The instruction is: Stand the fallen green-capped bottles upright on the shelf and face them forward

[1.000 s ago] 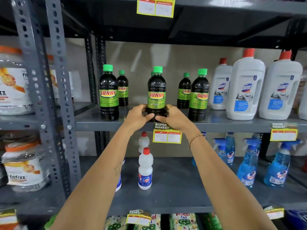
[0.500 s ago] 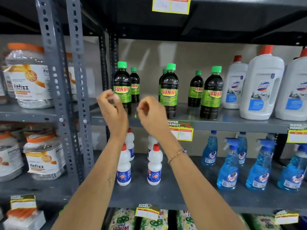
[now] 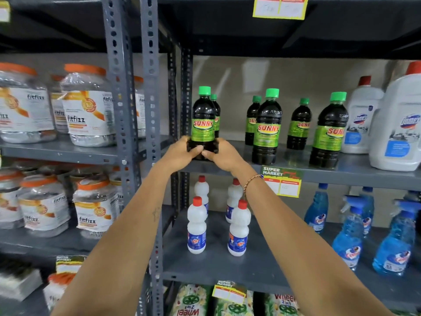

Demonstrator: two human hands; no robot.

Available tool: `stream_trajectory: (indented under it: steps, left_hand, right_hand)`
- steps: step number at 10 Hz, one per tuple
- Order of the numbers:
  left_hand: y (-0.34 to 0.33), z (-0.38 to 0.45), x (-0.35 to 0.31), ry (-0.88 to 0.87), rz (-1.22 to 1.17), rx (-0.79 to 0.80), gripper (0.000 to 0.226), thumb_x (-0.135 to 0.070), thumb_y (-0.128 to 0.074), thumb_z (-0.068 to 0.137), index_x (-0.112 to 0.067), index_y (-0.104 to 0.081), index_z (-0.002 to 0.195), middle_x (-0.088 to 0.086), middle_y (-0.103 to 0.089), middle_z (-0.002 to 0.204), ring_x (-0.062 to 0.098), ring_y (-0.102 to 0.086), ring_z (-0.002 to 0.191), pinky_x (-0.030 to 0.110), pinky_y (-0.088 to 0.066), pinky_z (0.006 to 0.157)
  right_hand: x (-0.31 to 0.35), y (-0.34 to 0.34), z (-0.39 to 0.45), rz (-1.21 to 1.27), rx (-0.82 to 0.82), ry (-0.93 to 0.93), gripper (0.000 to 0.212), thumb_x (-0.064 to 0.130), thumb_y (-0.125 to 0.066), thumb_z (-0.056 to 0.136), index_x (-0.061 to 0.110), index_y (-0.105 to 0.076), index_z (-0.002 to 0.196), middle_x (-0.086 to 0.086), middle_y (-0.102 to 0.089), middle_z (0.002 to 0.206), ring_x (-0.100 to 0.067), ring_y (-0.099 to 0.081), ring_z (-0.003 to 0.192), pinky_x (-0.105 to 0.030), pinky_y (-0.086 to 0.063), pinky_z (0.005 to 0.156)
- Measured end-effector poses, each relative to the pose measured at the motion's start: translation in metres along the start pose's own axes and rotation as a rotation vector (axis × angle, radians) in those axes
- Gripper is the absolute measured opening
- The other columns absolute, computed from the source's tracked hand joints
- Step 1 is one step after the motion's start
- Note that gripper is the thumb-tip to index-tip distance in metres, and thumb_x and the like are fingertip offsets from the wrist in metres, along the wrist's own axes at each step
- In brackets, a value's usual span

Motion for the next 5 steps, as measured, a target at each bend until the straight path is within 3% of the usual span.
stream_trajectory:
  steps: [2, 4, 5]
  left_hand:
    - [0.0, 0.002, 0.001, -0.007, 0.009, 0.01, 0.05, -0.038, -0.053, 0.095, -0.013, -0.041, 0.136, 0.009, -0.055, 0.135, 0.023, -0.052, 0.121, 0.03, -0.037, 0.087]
    - [-0.006, 0.0, 0.001, -0.038, 0.001, 0.058, 0.055, -0.032, -0.054, 0.095, -0.012, -0.032, 0.142, 0.009, -0.053, 0.139, 0.024, -0.05, 0.126, 0.032, -0.039, 0.097]
    - [0.002, -0.007, -0.006, -0.098, -0.012, -0.056, 0.059, -0.029, -0.054, 0.096, -0.01, -0.027, 0.145, 0.01, -0.051, 0.142, 0.025, -0.048, 0.13, 0.032, -0.038, 0.101]
  right_hand:
    - [0.001, 0.0, 0.001, -0.075, -0.053, -0.005, 0.049, 0.032, -0.064, 0.088, 0.009, -0.05, 0.129, -0.009, -0.064, 0.124, -0.026, -0.06, 0.113, -0.039, -0.048, 0.095]
    - [0.0, 0.0, -0.007, 0.008, 0.02, -0.028, 0.049, 0.027, -0.062, 0.09, 0.007, -0.047, 0.133, -0.011, -0.06, 0.133, -0.026, -0.056, 0.123, -0.039, -0.045, 0.103]
    - [-0.002, 0.015, -0.018, -0.009, -0.121, -0.018, 0.051, 0.023, -0.057, 0.094, 0.005, -0.042, 0.139, -0.015, -0.054, 0.14, -0.028, -0.052, 0.128, -0.036, -0.043, 0.106]
Point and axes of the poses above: each hand's wrist, its own z-axis towards the middle knuckle, its own y-axis out of the back of the hand, x = y × z, the point moved 10 cm from there along z, towards the middle knuckle
